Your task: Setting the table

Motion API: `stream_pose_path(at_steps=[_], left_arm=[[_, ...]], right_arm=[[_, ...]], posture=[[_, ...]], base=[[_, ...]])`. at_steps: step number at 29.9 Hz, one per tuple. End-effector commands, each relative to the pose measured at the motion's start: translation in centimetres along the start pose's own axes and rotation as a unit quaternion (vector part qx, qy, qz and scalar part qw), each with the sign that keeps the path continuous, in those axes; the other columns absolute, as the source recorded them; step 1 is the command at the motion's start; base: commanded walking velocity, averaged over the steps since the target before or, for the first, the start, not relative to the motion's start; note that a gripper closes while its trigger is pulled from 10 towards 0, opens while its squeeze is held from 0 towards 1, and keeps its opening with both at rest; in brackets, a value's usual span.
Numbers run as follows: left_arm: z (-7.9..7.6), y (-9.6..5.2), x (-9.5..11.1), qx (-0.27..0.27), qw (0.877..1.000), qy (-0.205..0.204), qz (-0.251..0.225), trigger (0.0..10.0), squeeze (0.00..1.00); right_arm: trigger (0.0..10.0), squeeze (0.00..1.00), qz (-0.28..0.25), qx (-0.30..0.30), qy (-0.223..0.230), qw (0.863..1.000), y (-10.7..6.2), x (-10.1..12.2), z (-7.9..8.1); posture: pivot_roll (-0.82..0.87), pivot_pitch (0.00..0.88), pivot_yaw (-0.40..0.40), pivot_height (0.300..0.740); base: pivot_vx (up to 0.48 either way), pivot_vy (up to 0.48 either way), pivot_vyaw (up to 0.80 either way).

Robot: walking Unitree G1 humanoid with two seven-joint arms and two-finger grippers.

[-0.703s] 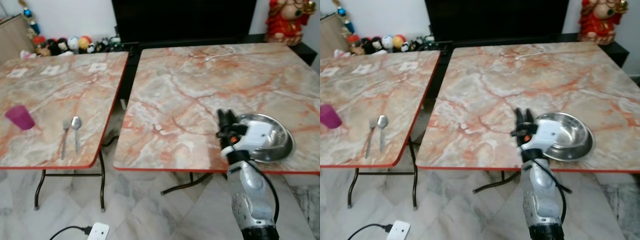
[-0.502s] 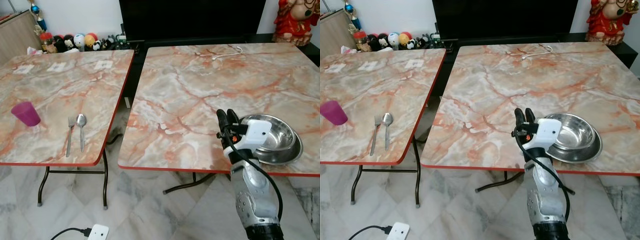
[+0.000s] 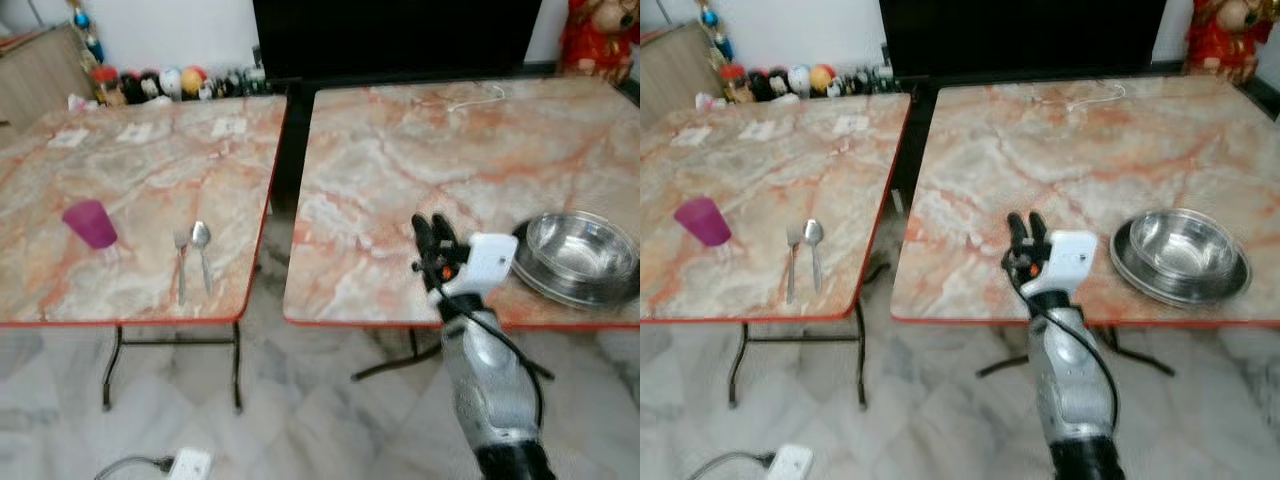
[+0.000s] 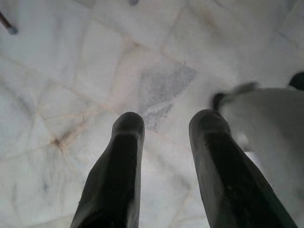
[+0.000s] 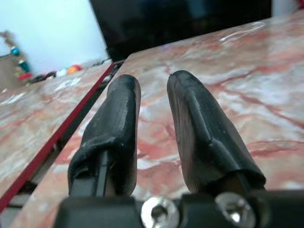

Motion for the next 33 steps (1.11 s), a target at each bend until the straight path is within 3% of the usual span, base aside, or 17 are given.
stream_pose_path(at_steps=[1,13,24,33], left_arm=[[0.7,0.0,0.3,0.011,1.0,-0.001,-0.001,10.0,0.0],[0.3,0.0,0.0,0.008,1.0,-0.004,0.0,10.0,0.0],[0.1,0.0,-0.2,0.005,1.0,-0.007,0.0,10.0,0.0],[-0.2,0.1,1.1,0.0,1.0,-0.004,-0.019,10.0,0.0]], right_arm=[[10.0,0.0,-0.005,0.012,-0.001,1.0,0.4,0.4,1.1],[10.0,0.0,0.004,0.023,-0.021,0.999,0.6,-0.1,1.8],[10.0,0.0,0.016,0.013,-0.034,0.999,0.6,-0.6,1.1],[10.0,0.0,0.019,0.011,-0.044,0.999,0.9,-0.8,1.1]], posture=[[-0.12,0.0,0.068,0.74],[-0.11,0.0,0.051,0.74],[-0.11,0.0,0.039,0.74],[-0.1,0.0,0.04,0.74]], base=[[0.0,0.48,0.0],[0.0,0.48,0.0],[0.0,0.48,0.0],[0.0,0.345,0.0]])
Point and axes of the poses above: a point about 5 cm out from each wrist's last joint towards the gripper, its own y axis pointing out of the wrist towards the gripper, its own x axis along the axis of the wrist's last joint, z = x × y, the point moved 6 cm from there along y, pointing out of the wrist towards the gripper, and after that the axes turned 15 degrees about -y, right-handed, at the moved point
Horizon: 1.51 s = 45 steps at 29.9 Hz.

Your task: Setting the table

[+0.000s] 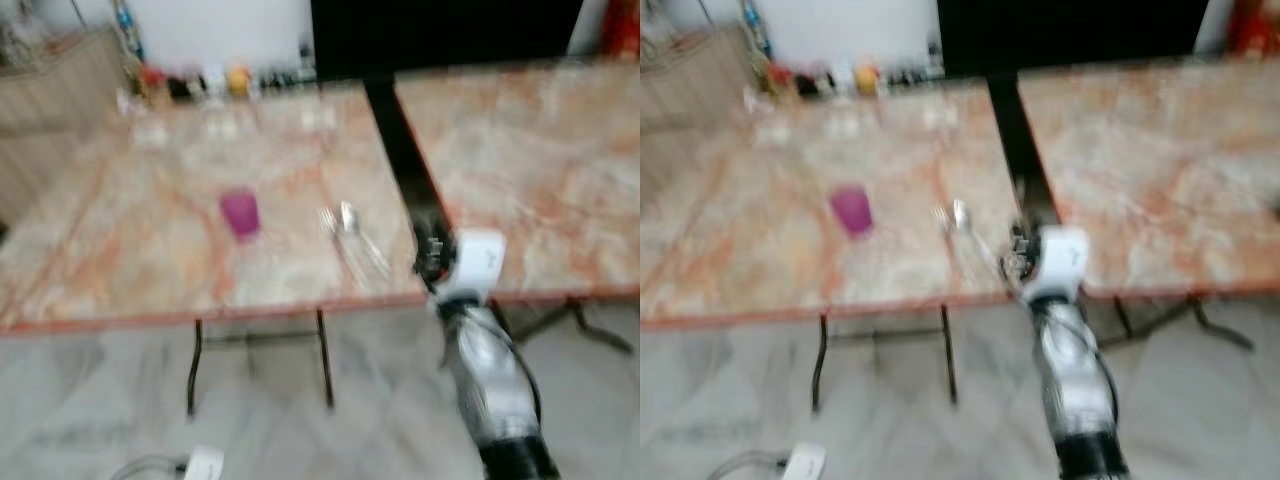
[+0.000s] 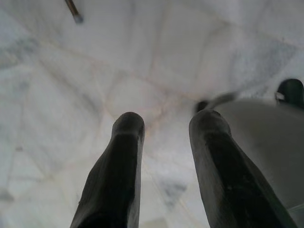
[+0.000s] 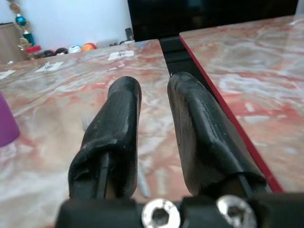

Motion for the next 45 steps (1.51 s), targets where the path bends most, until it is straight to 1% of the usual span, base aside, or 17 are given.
stream_pose_path(at_steps=[1,2,7,12,21,37,40,41,42,43,45], left_arm=[[0.8,0.0,0.6,0.008,1.0,-0.002,-0.011,10.0,0.0],[0.7,0.0,1.0,0.006,1.0,-0.004,-0.017,10.0,0.0],[0.4,0.1,1.3,0.001,1.0,-0.006,-0.019,10.0,0.0],[-0.1,0.1,1.6,-0.005,1.0,-0.006,-0.025,10.0,0.0],[0.0,0.2,2.2,-0.006,0.999,-0.008,-0.032,10.0,0.0],[-0.1,0.2,2.5,-0.009,0.999,-0.008,-0.037,10.0,0.0],[-0.1,0.2,2.5,-0.007,0.999,-0.007,-0.037,10.0,0.0],[-0.1,0.2,2.5,-0.007,0.999,-0.006,-0.037,10.0,0.0],[-0.1,0.2,2.5,-0.007,0.999,-0.006,-0.037,10.0,0.0],[-0.1,0.2,2.5,-0.007,0.999,-0.006,-0.037,10.0,0.0],[-0.1,0.2,2.5,-0.008,0.999,-0.006,-0.036,10.0,0.0]], right_arm=[[10.0,0.0,-0.011,0.007,0.005,1.0,0.4,0.8,0.9],[10.0,0.0,-0.007,0.0,0.007,1.0,0.4,0.6,0.5],[10.0,0.0,0.001,-0.015,0.005,1.0,0.3,0.2,-0.3],[10.0,0.0,0.004,-0.022,0.003,1.0,0.3,0.0,-0.8],[10.0,0.0,0.005,-0.021,0.003,1.0,0.4,0.0,-0.7],[10.0,0.0,0.009,-0.018,0.004,1.0,0.4,-0.2,-0.7],[10.0,0.0,0.012,-0.013,0.003,1.0,0.4,-0.3,-0.5],[10.0,0.34,0.015,-0.005,0.003,1.0,0.4,-0.5,-0.3],[10.0,0.87,0.017,-0.001,0.004,1.0,0.4,-0.6,-0.1],[10.0,1.0,0.021,0.005,0.002,1.0,0.4,-0.7,0.0],[10.0,1.0,0.027,0.012,-0.002,1.0,0.5,-1.0,0.2]], posture=[[-0.1,0.0,0.04,0.74],[-0.1,0.0,0.042,0.74],[-0.1,0.0,0.043,0.74],[-0.1,0.0,0.041,0.74],[-0.1,0.0,0.043,0.74],[-0.1,0.003,0.045,0.74],[-0.1,0.003,0.044,0.74],[-0.1,0.003,0.044,0.74],[-0.1,0.003,0.044,0.74],[-0.1,0.004,0.045,0.74],[-0.09,0.003,0.045,0.74]], base=[[0.0,0.0,0.0],[0.0,0.0,0.0],[0.0,0.0,0.0],[0.055,0.0,0.0],[0.284,0.0,0.0],[0.318,0.0,0.0],[0.0,0.0,0.0],[0.0,0.0,0.0],[0.0,0.0,0.0],[0.0,0.0,0.0],[0.0,0.0,0.0]])
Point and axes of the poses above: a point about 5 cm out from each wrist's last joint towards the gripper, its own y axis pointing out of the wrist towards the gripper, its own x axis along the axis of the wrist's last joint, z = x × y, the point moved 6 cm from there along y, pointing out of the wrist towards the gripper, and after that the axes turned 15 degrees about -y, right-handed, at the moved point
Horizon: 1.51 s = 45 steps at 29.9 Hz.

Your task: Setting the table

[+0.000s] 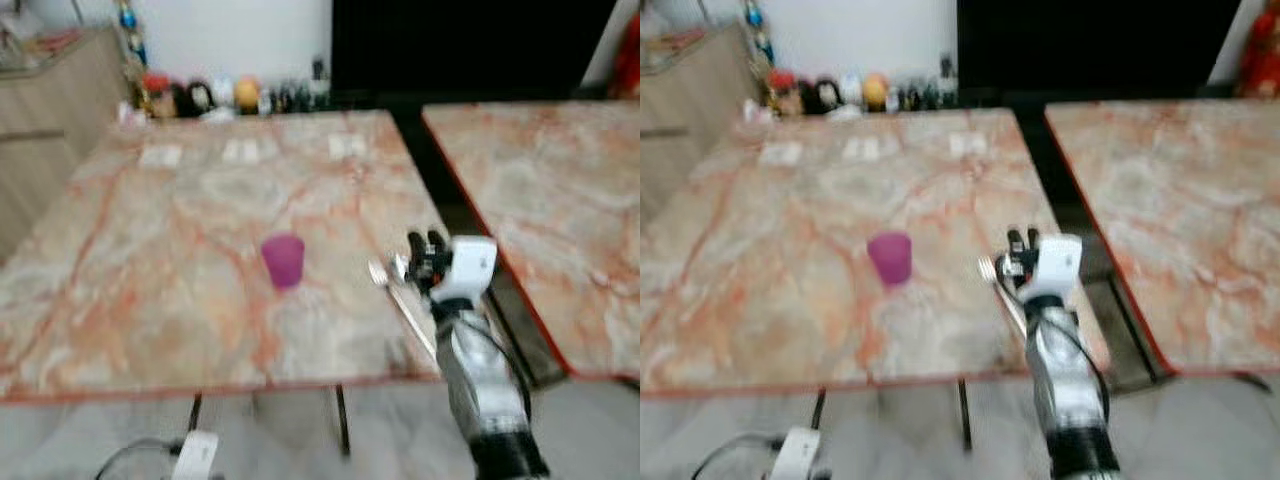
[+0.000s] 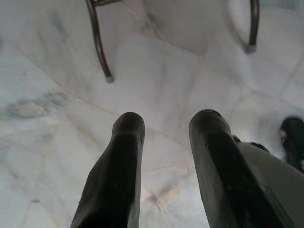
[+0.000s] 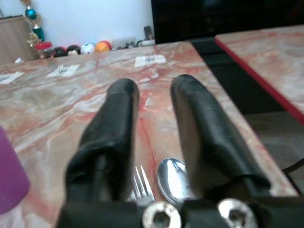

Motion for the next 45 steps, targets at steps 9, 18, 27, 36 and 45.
stream_pose_path(at_steps=[9,18,27,36,45], left_arm=[[-0.1,-0.1,-0.8,-0.003,1.0,0.0,0.014,10.0,0.0],[0.0,-0.2,-1.0,-0.002,1.0,0.0,0.017,10.0,0.0],[0.6,-0.4,-1.8,0.005,1.0,0.005,0.029,10.0,0.0],[0.8,-0.4,-2.1,0.007,0.999,0.008,0.033,10.0,0.0],[0.9,-0.5,-2.3,0.009,0.999,0.01,0.037,10.0,0.0]], right_arm=[[10.0,1.0,0.082,0.013,-0.038,0.996,0.7,-3.3,-0.5],[10.0,0.0,0.172,0.008,-0.052,0.984,1.3,-6.1,-2.3],[10.0,0.0,0.165,0.024,-0.013,0.986,0.9,-6.0,-1.8],[10.0,0.0,0.178,0.055,0.005,0.982,-1.0,-6.9,-0.7],[10.0,0.0,0.187,0.071,0.007,0.98,-1.3,-7.1,0.1]], posture=[[-0.09,0.005,0.053,0.74],[-0.08,0.007,0.055,0.74],[-0.08,0.012,0.056,0.74],[-0.08,0.017,0.061,0.74],[-0.08,0.017,0.063,0.74]], base=[[0.0,0.0,0.0],[0.0,0.0,0.0],[0.0,0.0,0.0],[0.0,0.0,0.0],[0.0,0.0,0.0]])
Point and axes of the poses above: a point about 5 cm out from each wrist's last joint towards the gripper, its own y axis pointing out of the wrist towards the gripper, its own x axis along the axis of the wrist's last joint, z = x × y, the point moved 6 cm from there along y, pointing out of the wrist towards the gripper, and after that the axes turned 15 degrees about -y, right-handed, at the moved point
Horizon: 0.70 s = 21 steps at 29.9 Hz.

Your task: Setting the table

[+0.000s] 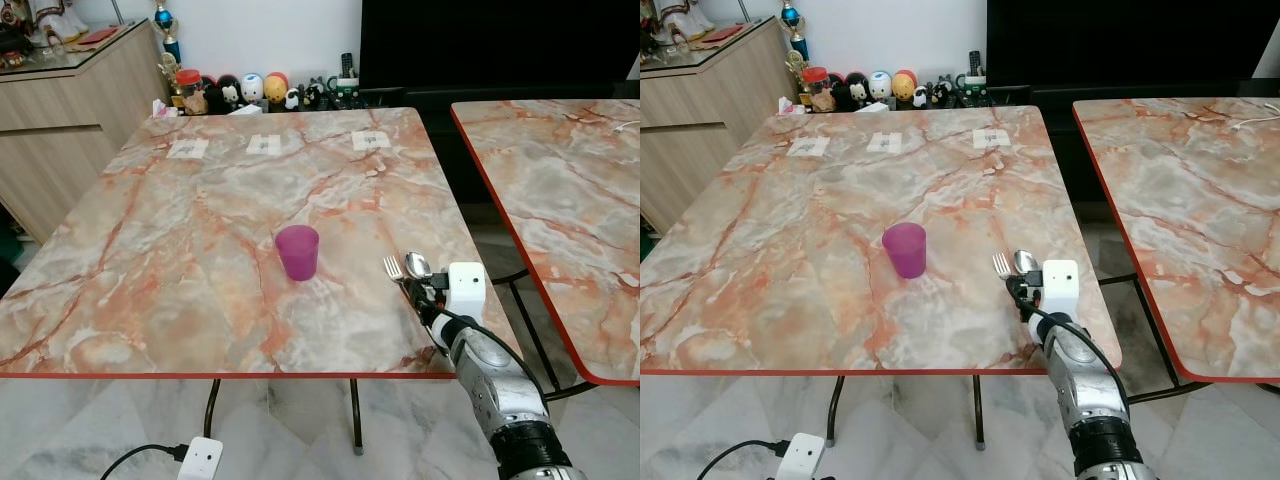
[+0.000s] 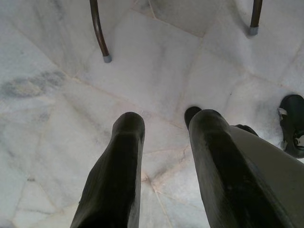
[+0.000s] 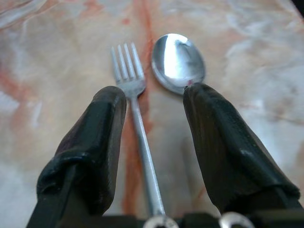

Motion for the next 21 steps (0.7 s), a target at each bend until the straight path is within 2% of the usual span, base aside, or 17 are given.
stream_pose_path(at_steps=[1,7,21], left_arm=[[0.9,-0.2,-0.8,0.013,1.0,0.004,0.016,10.0,0.0],[1.1,-0.2,-1.0,0.016,1.0,0.003,0.018,10.0,0.0],[0.9,-0.3,-1.2,0.015,1.0,0.002,0.021,10.0,0.0]], right_arm=[[10.0,0.0,-0.008,0.01,0.001,1.0,0.0,0.6,0.6],[10.0,0.0,-0.012,0.046,-0.003,0.999,0.5,1.1,1.8],[10.0,0.0,0.02,0.027,0.002,0.999,1.2,-0.2,1.4]], posture=[[-0.08,0.017,0.063,0.74],[-0.08,0.018,0.061,0.74],[-0.08,0.021,0.059,0.74]], base=[[0.0,0.0,0.0],[0.0,0.0,0.0],[0.0,0.0,0.0]])
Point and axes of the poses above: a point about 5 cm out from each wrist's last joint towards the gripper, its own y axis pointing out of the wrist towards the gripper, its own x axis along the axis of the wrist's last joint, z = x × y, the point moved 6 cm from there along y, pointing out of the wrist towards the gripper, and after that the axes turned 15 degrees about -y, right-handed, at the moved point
